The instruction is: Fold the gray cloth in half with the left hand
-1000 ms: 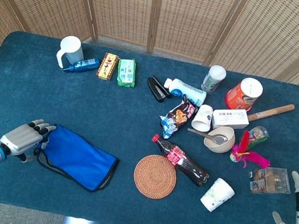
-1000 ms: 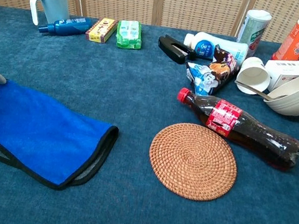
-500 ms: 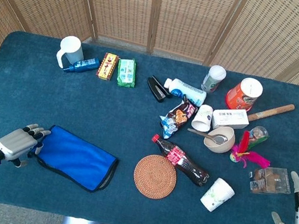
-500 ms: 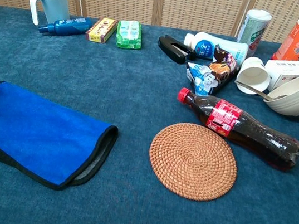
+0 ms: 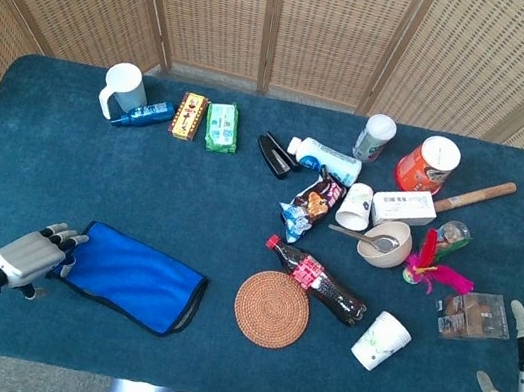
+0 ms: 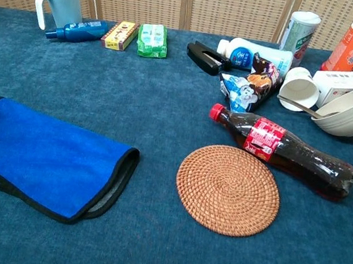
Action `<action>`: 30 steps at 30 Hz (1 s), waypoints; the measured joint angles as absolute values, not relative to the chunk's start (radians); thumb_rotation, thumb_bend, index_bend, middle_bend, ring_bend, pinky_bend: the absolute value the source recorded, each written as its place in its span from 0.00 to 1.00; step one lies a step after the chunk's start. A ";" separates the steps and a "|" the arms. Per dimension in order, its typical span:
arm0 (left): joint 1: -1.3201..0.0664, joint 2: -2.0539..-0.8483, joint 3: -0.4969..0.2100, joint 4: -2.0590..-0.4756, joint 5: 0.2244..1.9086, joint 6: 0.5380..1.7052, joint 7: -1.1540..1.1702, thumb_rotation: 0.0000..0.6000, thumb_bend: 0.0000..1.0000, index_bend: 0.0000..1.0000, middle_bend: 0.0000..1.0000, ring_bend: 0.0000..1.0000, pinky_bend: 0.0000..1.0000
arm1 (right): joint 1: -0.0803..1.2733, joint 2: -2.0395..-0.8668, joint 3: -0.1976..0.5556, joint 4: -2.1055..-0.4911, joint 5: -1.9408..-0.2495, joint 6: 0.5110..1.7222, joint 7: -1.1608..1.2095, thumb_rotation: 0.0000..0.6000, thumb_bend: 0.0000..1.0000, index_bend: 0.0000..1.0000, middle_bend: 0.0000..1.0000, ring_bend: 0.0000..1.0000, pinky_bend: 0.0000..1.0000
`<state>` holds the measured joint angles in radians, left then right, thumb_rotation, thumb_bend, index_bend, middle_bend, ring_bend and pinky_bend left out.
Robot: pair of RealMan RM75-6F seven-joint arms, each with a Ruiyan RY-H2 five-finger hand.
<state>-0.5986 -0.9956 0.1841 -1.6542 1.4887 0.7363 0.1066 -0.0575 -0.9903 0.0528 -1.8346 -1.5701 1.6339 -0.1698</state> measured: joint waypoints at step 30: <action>-0.547 -1.025 0.157 -1.627 1.610 0.916 0.049 1.00 0.34 0.04 0.00 0.00 0.00 | -0.057 -0.989 0.049 -1.837 -1.579 1.633 -0.171 1.00 0.00 0.00 0.00 0.00 0.00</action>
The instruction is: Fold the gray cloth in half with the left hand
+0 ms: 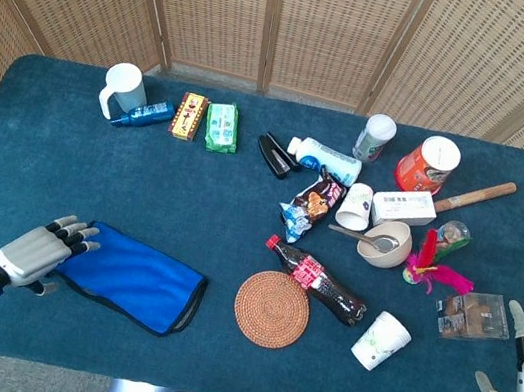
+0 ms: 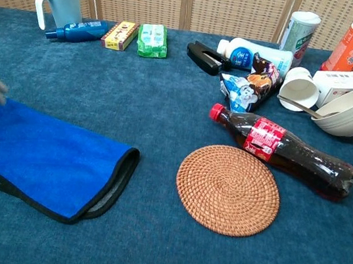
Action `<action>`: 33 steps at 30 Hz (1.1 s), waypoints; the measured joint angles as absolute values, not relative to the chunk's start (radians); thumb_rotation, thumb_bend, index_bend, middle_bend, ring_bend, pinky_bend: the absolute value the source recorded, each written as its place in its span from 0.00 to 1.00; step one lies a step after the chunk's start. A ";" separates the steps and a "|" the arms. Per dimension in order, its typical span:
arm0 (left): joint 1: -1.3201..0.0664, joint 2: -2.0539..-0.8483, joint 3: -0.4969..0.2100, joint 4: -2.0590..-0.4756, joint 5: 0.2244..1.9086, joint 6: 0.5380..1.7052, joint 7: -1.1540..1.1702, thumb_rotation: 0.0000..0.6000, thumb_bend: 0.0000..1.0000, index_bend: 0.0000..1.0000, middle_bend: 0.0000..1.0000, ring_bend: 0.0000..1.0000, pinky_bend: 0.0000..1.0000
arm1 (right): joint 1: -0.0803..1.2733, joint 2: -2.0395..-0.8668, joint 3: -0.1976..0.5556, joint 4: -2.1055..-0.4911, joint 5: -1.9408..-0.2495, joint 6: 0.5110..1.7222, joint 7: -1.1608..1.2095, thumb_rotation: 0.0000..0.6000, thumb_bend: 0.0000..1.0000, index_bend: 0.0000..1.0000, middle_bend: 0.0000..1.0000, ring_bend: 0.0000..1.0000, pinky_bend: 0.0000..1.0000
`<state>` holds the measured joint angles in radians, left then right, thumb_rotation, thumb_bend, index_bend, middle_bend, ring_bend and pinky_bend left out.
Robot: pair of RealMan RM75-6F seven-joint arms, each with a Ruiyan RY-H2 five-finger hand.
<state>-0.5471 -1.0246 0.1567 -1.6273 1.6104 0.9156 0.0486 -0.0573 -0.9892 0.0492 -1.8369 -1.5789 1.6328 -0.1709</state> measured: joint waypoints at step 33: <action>-0.520 -1.125 0.154 -1.511 1.635 0.941 0.117 1.00 0.34 0.00 0.00 0.00 0.00 | -0.058 -0.986 0.051 -1.839 -1.576 1.634 -0.165 1.00 0.00 0.00 0.00 0.00 0.00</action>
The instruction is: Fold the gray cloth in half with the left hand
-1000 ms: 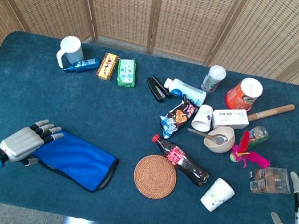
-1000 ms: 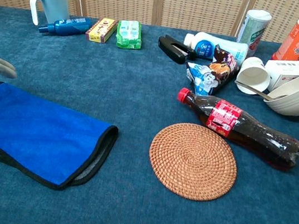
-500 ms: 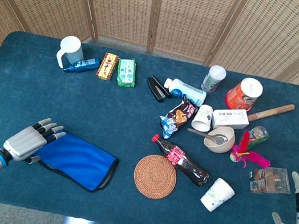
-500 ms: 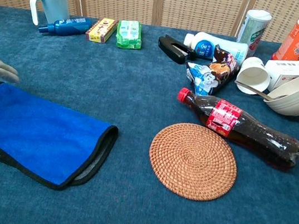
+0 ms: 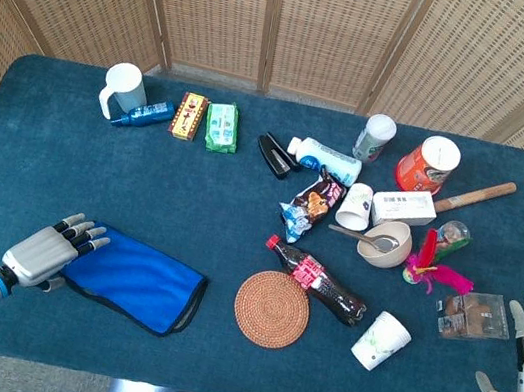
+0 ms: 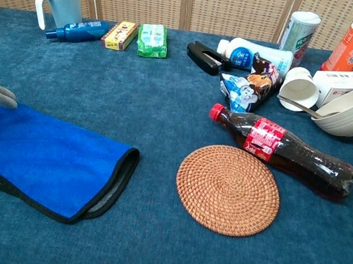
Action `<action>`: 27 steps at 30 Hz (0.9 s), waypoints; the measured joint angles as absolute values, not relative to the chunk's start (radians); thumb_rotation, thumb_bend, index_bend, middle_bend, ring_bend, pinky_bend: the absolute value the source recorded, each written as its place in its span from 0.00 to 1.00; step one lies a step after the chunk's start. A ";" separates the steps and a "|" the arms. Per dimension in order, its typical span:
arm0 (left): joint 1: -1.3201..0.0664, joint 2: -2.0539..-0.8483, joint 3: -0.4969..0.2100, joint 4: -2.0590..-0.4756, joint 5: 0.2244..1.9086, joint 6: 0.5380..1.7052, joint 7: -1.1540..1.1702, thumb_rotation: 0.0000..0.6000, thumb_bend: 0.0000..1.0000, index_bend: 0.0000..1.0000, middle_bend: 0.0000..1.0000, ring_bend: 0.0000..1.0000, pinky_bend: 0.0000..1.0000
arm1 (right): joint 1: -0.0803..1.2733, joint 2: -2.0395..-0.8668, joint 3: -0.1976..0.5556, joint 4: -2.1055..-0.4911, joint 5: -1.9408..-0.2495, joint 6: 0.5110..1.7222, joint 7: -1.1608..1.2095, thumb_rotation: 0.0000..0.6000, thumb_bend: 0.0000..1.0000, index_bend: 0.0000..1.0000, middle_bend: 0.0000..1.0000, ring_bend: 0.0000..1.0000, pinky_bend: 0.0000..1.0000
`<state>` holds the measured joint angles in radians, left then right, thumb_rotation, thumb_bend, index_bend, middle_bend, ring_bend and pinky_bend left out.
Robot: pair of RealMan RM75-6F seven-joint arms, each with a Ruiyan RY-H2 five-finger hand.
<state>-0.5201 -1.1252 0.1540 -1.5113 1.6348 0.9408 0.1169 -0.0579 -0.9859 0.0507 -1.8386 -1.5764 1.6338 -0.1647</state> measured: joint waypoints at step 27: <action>-0.517 -1.150 0.141 -1.515 1.596 0.925 0.162 1.00 0.34 0.00 0.00 0.00 0.00 | -0.063 -0.980 0.047 -1.842 -1.592 1.644 -0.154 1.00 0.00 0.00 0.00 0.00 0.00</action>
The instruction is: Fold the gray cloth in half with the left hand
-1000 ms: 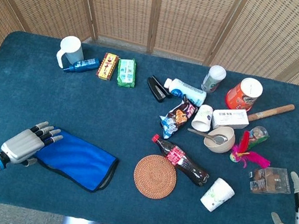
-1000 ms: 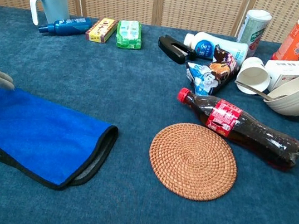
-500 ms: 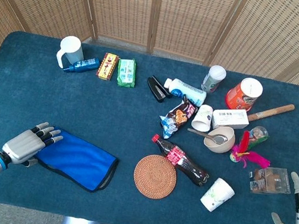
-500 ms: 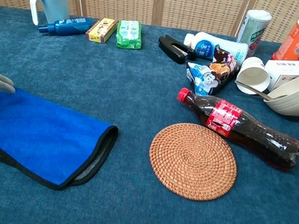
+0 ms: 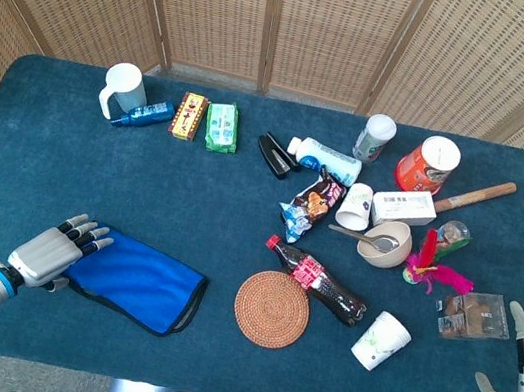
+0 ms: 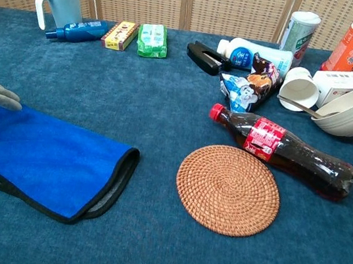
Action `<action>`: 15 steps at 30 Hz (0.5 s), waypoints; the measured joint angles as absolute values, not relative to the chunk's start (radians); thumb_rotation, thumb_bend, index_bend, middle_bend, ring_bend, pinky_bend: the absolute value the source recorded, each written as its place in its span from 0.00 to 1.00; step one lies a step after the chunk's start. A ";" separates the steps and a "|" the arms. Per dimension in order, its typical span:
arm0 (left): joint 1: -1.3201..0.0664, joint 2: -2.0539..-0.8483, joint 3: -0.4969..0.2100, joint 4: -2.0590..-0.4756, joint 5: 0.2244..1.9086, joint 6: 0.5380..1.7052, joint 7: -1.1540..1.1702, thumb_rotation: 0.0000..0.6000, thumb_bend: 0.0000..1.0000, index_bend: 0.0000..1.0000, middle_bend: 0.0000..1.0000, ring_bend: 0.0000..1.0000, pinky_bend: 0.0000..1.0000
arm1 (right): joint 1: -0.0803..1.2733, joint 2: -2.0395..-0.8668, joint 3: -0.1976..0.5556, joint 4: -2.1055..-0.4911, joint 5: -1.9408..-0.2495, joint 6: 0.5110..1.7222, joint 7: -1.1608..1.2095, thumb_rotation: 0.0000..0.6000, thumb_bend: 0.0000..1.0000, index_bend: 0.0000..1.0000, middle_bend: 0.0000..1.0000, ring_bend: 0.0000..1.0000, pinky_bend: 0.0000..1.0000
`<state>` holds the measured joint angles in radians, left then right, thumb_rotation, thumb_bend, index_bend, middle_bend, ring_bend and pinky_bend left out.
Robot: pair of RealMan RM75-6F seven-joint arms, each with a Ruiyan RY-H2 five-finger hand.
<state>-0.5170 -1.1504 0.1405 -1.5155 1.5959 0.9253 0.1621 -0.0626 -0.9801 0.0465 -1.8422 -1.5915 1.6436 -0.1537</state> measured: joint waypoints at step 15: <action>-0.520 -1.135 0.140 -1.539 1.570 0.905 0.171 1.00 0.34 0.00 0.00 0.00 0.00 | -0.062 -0.980 0.048 -1.843 -1.589 1.641 -0.155 1.00 0.00 0.00 0.00 0.00 0.00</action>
